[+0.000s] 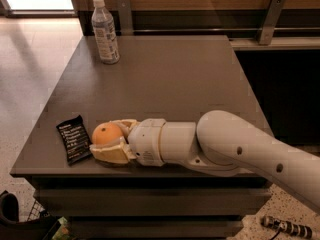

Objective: Move orange near rxbar chocolate

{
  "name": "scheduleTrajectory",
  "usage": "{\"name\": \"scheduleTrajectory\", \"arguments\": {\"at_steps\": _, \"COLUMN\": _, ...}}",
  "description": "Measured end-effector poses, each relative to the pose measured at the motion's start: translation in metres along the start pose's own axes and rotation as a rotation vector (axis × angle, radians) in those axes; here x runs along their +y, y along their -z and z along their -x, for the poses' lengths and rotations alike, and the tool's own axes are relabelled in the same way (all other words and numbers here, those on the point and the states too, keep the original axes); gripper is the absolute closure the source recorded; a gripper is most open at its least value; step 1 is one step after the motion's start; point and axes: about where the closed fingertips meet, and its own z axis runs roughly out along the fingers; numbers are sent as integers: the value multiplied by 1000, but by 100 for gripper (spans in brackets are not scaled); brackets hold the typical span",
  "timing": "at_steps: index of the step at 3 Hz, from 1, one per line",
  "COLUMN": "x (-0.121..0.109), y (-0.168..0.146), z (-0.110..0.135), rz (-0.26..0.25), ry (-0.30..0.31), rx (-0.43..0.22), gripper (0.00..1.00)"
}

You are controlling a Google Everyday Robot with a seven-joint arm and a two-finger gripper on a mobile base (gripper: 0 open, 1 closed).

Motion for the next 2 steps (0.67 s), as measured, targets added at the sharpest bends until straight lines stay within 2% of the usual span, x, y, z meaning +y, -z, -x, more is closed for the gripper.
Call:
{"name": "scheduleTrajectory", "arguments": {"at_steps": 1, "x": -4, "y": -6, "z": -8, "rz": -6, "ry": 8, "rx": 15, "gripper": 98}}
{"name": "scheduleTrajectory", "arguments": {"at_steps": 2, "x": -4, "y": -5, "z": -6, "rz": -6, "ry": 8, "rx": 15, "gripper": 76}}
